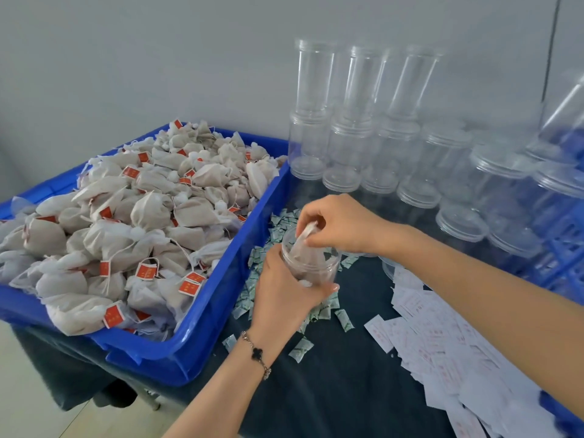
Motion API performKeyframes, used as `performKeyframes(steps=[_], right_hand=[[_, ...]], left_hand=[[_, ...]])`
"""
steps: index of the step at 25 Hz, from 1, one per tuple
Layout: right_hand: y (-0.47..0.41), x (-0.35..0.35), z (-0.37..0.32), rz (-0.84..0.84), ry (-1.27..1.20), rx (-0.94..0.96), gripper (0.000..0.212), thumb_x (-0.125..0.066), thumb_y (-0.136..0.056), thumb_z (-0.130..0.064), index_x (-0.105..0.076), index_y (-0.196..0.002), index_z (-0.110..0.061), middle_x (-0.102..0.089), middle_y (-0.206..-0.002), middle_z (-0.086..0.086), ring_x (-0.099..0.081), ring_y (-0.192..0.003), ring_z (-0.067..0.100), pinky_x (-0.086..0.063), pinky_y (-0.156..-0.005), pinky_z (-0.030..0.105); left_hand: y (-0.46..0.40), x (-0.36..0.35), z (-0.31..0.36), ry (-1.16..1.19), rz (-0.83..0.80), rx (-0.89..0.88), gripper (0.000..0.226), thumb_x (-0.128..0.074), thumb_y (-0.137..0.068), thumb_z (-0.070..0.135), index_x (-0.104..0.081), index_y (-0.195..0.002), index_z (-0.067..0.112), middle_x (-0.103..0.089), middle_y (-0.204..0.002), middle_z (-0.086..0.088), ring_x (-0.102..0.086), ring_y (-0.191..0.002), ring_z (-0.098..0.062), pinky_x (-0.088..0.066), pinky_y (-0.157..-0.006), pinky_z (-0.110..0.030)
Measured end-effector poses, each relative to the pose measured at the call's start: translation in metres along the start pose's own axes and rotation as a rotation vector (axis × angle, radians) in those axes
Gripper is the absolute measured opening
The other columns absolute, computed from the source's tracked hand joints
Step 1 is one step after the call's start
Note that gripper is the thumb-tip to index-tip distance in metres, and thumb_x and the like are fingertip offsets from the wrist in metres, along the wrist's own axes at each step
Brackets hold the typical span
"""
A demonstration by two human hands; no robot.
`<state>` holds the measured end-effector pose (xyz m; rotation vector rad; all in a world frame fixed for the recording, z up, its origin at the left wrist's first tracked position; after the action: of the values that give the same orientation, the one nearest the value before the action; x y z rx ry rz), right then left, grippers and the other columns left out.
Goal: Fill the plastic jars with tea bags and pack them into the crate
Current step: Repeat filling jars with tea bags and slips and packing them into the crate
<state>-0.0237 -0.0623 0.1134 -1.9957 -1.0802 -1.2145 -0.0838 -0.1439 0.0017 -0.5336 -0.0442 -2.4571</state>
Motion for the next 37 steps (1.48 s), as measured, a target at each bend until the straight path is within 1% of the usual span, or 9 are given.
performKeyframes(steps=[5, 9, 12, 19, 24, 28, 30, 32, 37], right_hand=[[0.023, 0.008, 0.009, 0.013, -0.033, -0.019, 0.021, -0.072, -0.066, -0.003, -0.066, -0.074, -0.022, -0.065, -0.074, -0.006, -0.053, -0.061, 0.0, -0.042, -0.054, 0.012], [0.042, 0.021, 0.013, -0.019, -0.119, -0.024, 0.024, -0.076, -0.068, 0.0, -0.07, -0.069, -0.024, -0.072, -0.078, -0.003, -0.063, -0.07, 0.003, -0.049, -0.064, 0.013], [0.055, 0.021, 0.019, -0.086, -0.1, -0.041, 0.032, -0.07, -0.074, 0.004, -0.071, -0.069, -0.027, -0.074, -0.087, -0.002, -0.067, -0.082, 0.005, -0.053, -0.079, 0.02], [0.079, 0.038, 0.025, 0.119, -0.117, -0.064, 0.031, -0.065, -0.071, 0.005, -0.065, -0.072, -0.026, -0.067, -0.075, -0.013, -0.06, -0.067, -0.005, -0.048, -0.064, 0.01], [0.094, -0.021, 0.031, -0.282, 0.18, -0.071, 0.024, -0.06, -0.083, -0.005, -0.073, -0.1, -0.017, -0.071, -0.096, -0.009, -0.061, -0.085, -0.001, -0.046, -0.077, 0.013], [0.083, 0.006, 0.053, 0.089, -0.139, -0.179, 0.029, -0.051, -0.084, 0.001, -0.071, -0.089, -0.019, -0.068, -0.078, -0.013, -0.065, -0.072, 0.001, -0.047, -0.07, 0.009], [0.07, 0.001, 0.066, 0.128, -0.074, -0.231, 0.028, -0.05, -0.086, -0.001, -0.071, -0.09, -0.019, -0.069, -0.085, -0.01, -0.064, -0.075, 0.006, -0.046, -0.074, 0.014], [0.052, -0.022, 0.073, 0.023, 0.033, -0.231, 0.026, -0.052, -0.088, -0.004, -0.072, -0.098, -0.017, -0.069, -0.098, -0.005, -0.059, -0.082, 0.006, -0.04, -0.076, 0.014], [0.014, -0.063, 0.097, -0.297, -0.191, -0.311, 0.024, -0.059, -0.09, -0.012, -0.069, -0.108, -0.025, -0.066, -0.111, -0.001, -0.066, -0.096, 0.016, -0.053, -0.075, 0.02]], left_hand=[[0.011, -0.011, -0.001, -0.039, -0.031, -0.015, 0.104, -0.087, -0.05, 0.05, -0.033, -0.134, 0.022, -0.053, -0.121, 0.008, -0.057, -0.104, -0.012, -0.053, -0.084, -0.034], [0.02, -0.021, 0.005, -0.039, -0.061, -0.05, 0.104, -0.089, -0.05, 0.047, -0.033, -0.134, 0.022, -0.05, -0.115, 0.013, -0.051, -0.092, 0.0, -0.04, -0.065, -0.007], [0.026, -0.027, 0.009, -0.055, -0.079, -0.08, 0.103, -0.09, -0.05, 0.044, -0.034, -0.132, 0.02, -0.048, -0.113, 0.012, -0.048, -0.085, 0.007, -0.038, -0.062, -0.001], [0.041, -0.048, 0.008, -0.055, -0.113, -0.093, 0.099, -0.09, -0.049, 0.043, -0.038, -0.129, 0.019, -0.051, -0.115, 0.01, -0.055, -0.101, -0.01, -0.041, -0.069, -0.013], [0.048, -0.059, 0.013, -0.027, -0.151, -0.136, 0.092, -0.088, -0.052, 0.043, -0.04, -0.126, 0.02, -0.058, -0.113, 0.01, -0.06, -0.098, -0.009, -0.05, -0.074, -0.02], [0.059, -0.059, 0.003, 0.018, -0.151, -0.113, 0.084, -0.086, -0.049, 0.048, -0.044, -0.118, 0.028, -0.056, -0.108, 0.016, -0.058, -0.096, 0.0, -0.051, -0.076, -0.019], [0.063, -0.058, -0.005, 0.033, -0.164, -0.125, 0.085, -0.085, -0.046, 0.053, -0.044, -0.117, 0.032, -0.054, -0.109, 0.019, -0.055, -0.099, 0.005, -0.05, -0.078, -0.015], [0.063, -0.058, -0.011, -0.007, -0.166, -0.151, 0.091, -0.086, -0.045, 0.054, -0.044, -0.121, 0.028, -0.052, -0.113, 0.017, -0.054, -0.104, 0.001, -0.051, -0.084, -0.023], [0.06, -0.058, -0.01, -0.137, -0.078, -0.226, 0.085, -0.085, -0.044, 0.056, -0.04, -0.109, 0.024, -0.044, -0.104, 0.012, -0.047, -0.097, -0.007, -0.049, -0.079, -0.028]])
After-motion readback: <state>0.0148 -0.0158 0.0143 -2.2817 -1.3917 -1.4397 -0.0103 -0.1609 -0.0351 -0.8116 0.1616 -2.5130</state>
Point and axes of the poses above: each hand's wrist, its own y-axis away from the middle knuckle, its own x-axis out of the back of the hand, z = x × y, the point moved 7 cm from there along -y, towards the middle knuckle
